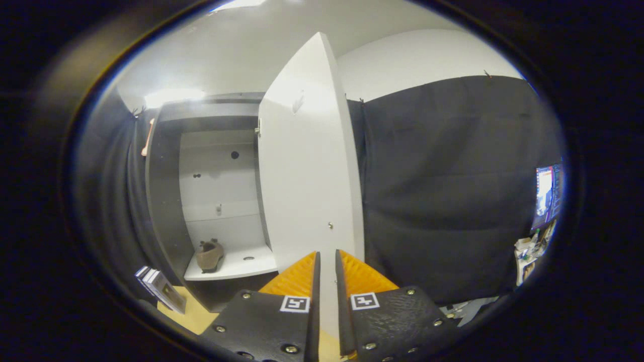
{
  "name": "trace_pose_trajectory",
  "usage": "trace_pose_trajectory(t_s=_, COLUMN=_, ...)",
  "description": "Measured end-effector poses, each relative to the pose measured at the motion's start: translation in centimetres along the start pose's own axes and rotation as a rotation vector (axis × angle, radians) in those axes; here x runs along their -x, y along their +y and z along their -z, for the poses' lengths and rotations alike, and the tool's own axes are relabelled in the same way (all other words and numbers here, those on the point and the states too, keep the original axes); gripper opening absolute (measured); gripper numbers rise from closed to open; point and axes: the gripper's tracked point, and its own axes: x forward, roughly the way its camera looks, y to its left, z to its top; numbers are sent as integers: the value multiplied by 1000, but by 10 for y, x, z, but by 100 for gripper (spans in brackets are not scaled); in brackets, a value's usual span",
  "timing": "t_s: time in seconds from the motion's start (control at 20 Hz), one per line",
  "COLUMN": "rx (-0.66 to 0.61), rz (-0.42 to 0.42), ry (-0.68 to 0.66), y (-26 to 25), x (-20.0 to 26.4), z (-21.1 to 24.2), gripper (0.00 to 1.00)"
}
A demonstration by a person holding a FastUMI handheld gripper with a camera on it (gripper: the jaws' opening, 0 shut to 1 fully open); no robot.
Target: Open the shoe cabinet door, grab the shoes and put them into the shoe cabinet, then close the shoe cabinet door.
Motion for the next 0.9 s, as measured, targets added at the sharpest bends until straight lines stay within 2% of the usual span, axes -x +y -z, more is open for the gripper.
trace_pose_trajectory(t_s=0.2, rx=13, rz=-30, ry=24, y=45, x=-18, z=20, gripper=15)
trace_pose_trajectory(t_s=0.45, rx=51, rz=-118, ry=148, y=102, x=-47, z=77, gripper=15)
trace_pose_trajectory(t_s=0.65, rx=84, rz=-192, ry=308, y=139, x=-60, z=143, gripper=15)
trace_pose_trajectory(t_s=0.9, rx=119, rz=-240, ry=584, y=158, x=-54, z=247, gripper=16)
